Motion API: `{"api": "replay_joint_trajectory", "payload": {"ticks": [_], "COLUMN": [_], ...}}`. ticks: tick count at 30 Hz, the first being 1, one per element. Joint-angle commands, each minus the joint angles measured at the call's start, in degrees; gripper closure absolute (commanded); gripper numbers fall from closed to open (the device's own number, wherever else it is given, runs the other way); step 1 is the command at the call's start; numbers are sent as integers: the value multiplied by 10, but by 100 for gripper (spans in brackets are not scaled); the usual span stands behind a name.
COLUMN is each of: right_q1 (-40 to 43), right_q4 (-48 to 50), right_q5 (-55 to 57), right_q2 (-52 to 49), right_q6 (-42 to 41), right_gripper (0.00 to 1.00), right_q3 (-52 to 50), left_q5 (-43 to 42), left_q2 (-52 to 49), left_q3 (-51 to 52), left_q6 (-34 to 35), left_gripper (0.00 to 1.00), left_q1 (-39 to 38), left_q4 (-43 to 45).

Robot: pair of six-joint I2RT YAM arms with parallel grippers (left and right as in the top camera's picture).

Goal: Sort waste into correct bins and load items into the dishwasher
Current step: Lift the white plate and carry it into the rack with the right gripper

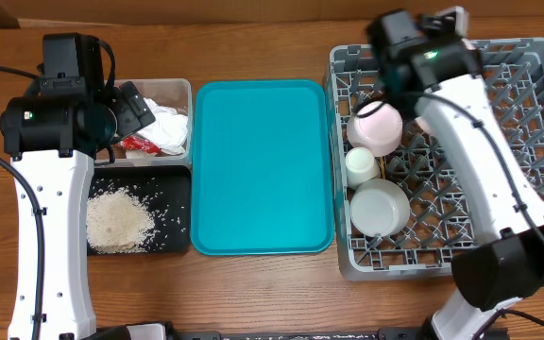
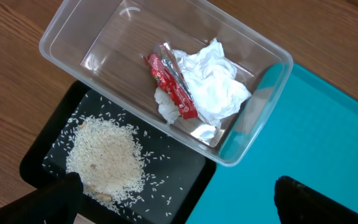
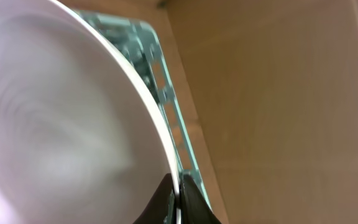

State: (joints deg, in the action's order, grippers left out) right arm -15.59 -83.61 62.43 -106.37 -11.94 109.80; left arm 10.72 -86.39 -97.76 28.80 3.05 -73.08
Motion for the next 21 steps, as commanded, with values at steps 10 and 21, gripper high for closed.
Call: {"api": "replay_joint_trajectory", "payload": {"ticks": [10, 21], "right_q1": [50, 47], "right_q4": [37, 97], "right_q5": [-41, -69], "right_q2": [-1, -1], "right_q6": [-2, 33], "right_gripper": [96, 92], "right_q3": [-75, -107], "left_q5": [-1, -1], "left_q2": [-2, -2], "left_q3": [-2, -2], "left_q6": [2, 2], "left_gripper": [0, 0], "left_q1": [-1, -1], "left_q4": [0, 0]}}
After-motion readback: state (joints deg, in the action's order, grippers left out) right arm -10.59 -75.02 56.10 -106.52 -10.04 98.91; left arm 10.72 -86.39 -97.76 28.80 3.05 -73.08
